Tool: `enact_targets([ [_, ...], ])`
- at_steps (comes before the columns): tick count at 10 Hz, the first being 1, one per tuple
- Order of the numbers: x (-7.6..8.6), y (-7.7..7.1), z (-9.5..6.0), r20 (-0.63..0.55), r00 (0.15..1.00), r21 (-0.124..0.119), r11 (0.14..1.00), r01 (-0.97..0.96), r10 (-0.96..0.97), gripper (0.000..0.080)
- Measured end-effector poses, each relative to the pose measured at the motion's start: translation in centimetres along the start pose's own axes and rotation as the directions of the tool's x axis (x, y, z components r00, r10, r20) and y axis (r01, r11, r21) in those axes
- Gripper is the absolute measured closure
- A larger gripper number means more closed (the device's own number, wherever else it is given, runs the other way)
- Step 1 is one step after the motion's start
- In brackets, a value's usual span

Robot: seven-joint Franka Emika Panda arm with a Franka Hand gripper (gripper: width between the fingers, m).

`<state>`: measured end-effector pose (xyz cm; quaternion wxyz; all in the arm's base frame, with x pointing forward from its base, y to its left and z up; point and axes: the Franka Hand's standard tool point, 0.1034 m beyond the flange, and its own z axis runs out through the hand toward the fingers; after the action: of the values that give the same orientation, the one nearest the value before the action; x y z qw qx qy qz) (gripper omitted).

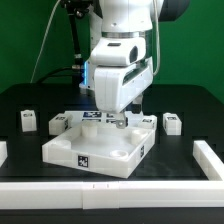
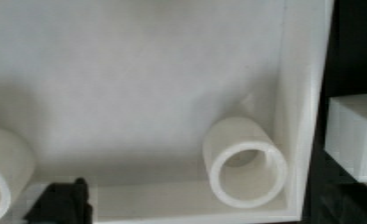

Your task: Assemble one leg

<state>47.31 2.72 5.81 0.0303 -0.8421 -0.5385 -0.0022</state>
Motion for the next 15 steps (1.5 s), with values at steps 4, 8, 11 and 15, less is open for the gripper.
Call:
enact_targets([
  [4,-1.1,-0.8,1.9,-0.006,1.0,-0.017,1.0,0.016,-0.016,0.015],
  [8,-3.5,-3.3,4.9,0.002,1.0,0.007,1.0,-0.002,0.002,0.015],
  [11,-3.6,-3.1,5.2,-0.011,1.0,-0.018,1.0,-0.009,0.008,0.015],
  [15,-3.6,-3.0,5.3,-0.011,1.0,-0.018,1.0,-0.012,0.012,0.0413],
])
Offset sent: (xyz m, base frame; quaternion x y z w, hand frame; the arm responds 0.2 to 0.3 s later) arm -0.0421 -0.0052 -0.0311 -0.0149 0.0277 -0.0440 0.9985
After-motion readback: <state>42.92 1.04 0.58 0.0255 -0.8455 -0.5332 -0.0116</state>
